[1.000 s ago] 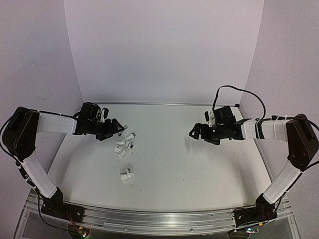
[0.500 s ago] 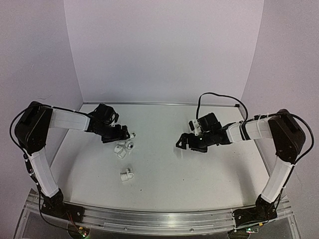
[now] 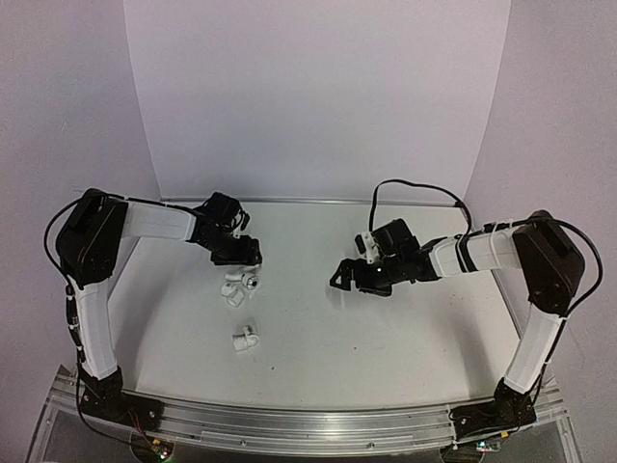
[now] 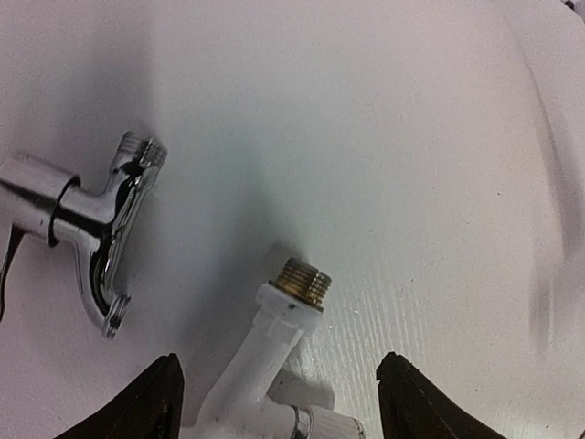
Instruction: Install the water faucets
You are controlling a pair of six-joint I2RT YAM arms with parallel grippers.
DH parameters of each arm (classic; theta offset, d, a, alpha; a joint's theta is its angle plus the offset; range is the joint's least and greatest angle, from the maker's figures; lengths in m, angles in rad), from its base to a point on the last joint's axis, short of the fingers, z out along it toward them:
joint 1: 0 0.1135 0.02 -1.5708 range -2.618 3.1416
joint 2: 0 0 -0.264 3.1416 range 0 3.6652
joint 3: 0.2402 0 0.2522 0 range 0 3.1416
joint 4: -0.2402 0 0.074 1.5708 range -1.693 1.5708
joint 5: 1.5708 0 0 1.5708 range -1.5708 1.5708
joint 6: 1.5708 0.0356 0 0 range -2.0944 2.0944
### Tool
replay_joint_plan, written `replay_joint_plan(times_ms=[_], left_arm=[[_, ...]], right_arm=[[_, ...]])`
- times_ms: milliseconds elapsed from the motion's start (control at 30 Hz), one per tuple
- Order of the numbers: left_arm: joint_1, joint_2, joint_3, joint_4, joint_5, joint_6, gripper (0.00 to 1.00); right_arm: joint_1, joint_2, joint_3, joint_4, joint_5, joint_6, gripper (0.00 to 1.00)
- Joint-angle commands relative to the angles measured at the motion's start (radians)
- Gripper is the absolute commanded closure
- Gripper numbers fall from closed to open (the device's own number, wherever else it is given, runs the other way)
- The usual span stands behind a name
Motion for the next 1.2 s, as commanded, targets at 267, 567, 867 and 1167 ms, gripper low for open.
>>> replay_joint_plan(times_ms=[267,567,867,1167], left_arm=[[-0.024,0.163,0.205,-0.143,-0.062,0.092,0.33],[-0.033,0.171,0.207,-0.159,-0.106,0.101,0.61],[-0.034,0.122,0.235,-0.159,-0.108,0.085,0.78],[-0.034,0.061,0.284,-0.15,-0.062,-0.017,0.99]], right_arm=[[0.01,-0.021,0.013,0.022,0.027,0.01,0.02],[0.019,-0.042,-0.005,0.023,0.06,0.007,0.02],[0.033,-0.067,-0.015,0.025,0.098,0.002,0.02],[0.065,-0.081,-0.014,0.038,0.153,-0.004,0.02]])
